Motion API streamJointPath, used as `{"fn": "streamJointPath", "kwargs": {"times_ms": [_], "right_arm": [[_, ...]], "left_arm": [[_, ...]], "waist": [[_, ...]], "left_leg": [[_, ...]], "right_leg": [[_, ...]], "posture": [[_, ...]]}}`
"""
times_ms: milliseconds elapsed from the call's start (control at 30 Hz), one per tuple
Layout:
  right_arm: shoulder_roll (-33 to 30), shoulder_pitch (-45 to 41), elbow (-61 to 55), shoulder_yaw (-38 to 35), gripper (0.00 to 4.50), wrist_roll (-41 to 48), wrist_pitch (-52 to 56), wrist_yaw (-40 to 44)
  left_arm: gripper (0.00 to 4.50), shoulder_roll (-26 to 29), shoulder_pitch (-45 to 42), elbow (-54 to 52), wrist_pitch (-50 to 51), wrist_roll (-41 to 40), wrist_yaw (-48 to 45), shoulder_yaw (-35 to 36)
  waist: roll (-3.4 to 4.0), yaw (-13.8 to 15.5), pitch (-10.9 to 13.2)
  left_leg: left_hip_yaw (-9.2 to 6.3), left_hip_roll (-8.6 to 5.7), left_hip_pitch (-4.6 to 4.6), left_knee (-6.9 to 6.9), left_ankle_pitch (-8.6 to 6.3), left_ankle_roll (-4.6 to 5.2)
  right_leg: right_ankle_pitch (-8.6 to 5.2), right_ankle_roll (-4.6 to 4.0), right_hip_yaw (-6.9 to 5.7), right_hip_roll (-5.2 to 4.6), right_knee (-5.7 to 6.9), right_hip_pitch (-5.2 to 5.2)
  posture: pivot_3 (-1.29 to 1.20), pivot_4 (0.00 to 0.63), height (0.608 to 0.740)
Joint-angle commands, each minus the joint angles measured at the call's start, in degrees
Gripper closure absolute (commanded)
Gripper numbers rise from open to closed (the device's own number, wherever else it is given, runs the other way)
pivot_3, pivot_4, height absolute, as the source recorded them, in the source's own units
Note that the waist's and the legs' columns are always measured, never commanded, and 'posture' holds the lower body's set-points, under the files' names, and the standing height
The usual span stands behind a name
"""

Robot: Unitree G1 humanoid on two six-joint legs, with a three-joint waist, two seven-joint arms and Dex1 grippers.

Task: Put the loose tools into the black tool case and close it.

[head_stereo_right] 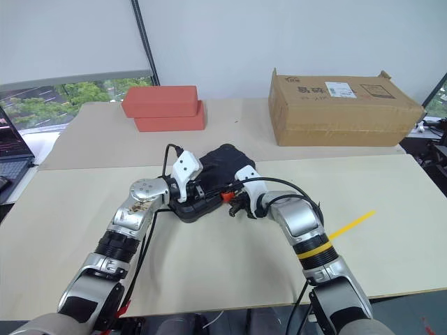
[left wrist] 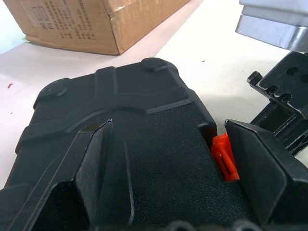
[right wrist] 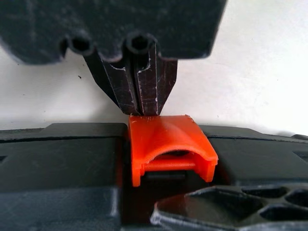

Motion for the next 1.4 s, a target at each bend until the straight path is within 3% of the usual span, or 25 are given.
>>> {"fn": "streamJointPath", "kwargs": {"times_ms": [33,167,300,467,800,1100,1400], "right_arm": [[-3.21,3.98,-5.06,-3.72,4.45,1.00,-7.02,2.23],[-6.62,11.81,-5.48,-8.19,4.45,1.52,-23.02,6.22],[-7.93,15.83,-6.38,-12.64,4.45,4.65,-27.05,8.65],[-6.23,16.20,-11.71,-12.63,4.45,9.64,-24.28,11.02],[-0.94,9.64,-6.02,-7.19,4.45,5.27,-24.93,6.91],[-6.60,13.78,-12.54,-8.42,4.45,9.90,-21.43,13.21],[-4.16,9.15,-4.10,-7.79,4.45,4.58,-24.55,6.53]], "left_arm": [[0.53,0.84,2.82,-2.06,2.98,-4.20,2.57,5.63],[0.53,4.73,5.58,-8.53,6.26,-8.89,2.92,12.15],[0.53,8.92,9.21,-12.38,7.99,-11.00,3.26,16.03],[0.53,11.16,16.28,-16.71,8.32,-10.85,3.64,16.45],[0.53,8.82,17.83,-19.47,7.69,-10.41,6.05,14.00],[0.53,9.89,18.84,-19.22,6.76,-10.31,5.53,14.06],[0.53,9.79,17.71,-18.00,5.75,-9.77,5.21,13.04]], "waist": [[0.00,0.13,0.00],[-0.05,0.21,0.09],[-0.07,0.26,0.26],[-0.12,0.80,0.30],[-0.12,1.67,0.30],[-0.12,1.92,0.30],[-0.12,2.17,0.30]], "left_leg": [[0.00,0.00,-0.02,-0.01,-0.01,0.01],[0.00,-0.01,-0.16,-0.13,-0.04,0.03],[0.03,0.00,-0.32,-0.18,0.09,-0.25],[-0.03,-0.01,-0.39,-0.17,-0.01,-0.09],[-0.16,-0.03,-0.43,-0.13,-0.07,0.01],[-0.17,-0.03,-0.50,-0.14,-0.07,0.01],[-0.17,-0.03,-0.50,-0.13,-0.09,0.04]], "right_leg": [[0.02,-0.03,-0.01,-0.02,-0.01,-0.01],[0.02,-0.03,-0.09,-0.02,-0.17,-0.09],[0.08,-0.13,-0.08,0.04,-0.26,-0.23],[0.09,-0.15,-0.16,0.01,-0.33,-0.23],[0.17,-0.28,-0.27,-0.08,-0.32,-0.19],[0.19,-0.33,-0.31,-0.08,-0.38,-0.21],[0.17,-0.29,-0.31,-0.07,-0.37,-0.22]], "posture": [[0.00,0.150,0.711],[0.00,0.150,0.711],[0.00,0.150,0.711],[0.00,0.150,0.711],[0.00,0.150,0.711],[0.00,0.150,0.711],[0.00,0.150,0.711]]}}
